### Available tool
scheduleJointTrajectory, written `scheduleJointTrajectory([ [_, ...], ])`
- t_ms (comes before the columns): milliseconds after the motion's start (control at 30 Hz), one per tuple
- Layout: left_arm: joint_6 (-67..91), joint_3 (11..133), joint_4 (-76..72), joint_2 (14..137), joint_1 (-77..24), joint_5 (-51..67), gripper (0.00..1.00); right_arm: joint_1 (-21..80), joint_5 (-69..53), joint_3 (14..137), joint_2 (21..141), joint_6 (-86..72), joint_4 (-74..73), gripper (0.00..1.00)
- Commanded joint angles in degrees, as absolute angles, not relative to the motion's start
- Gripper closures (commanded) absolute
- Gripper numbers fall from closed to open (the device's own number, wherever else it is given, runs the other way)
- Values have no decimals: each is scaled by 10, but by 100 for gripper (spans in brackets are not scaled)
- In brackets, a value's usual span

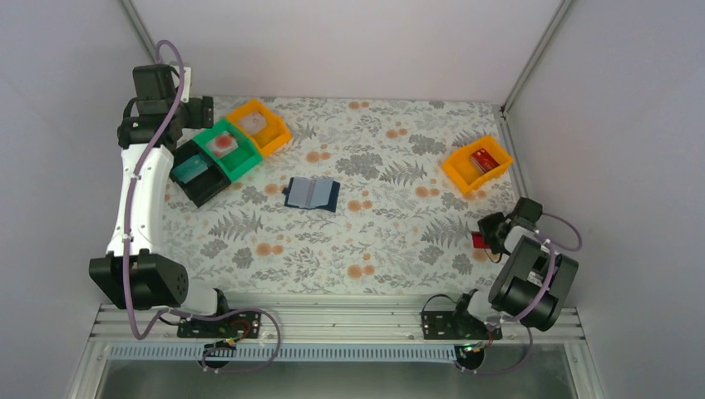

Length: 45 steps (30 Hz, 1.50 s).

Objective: Take the credit cards out of the card holder

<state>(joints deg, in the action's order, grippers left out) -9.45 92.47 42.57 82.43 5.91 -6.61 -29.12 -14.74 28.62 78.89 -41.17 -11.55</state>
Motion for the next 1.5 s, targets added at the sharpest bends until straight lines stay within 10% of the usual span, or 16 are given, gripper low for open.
scheduleJointTrajectory([
  [0, -99, 935, 430, 806, 62, -81, 0, -353, -71, 265, 805, -364, -188, 96],
  [1000, -81, 1009, 522, 820, 62, -93, 0, -219, -116, 207, 533, -583, -298, 96],
  [1467, -84, 1034, 535, 820, 61, -120, 0, -274, 23, 240, 707, -570, -268, 92],
])
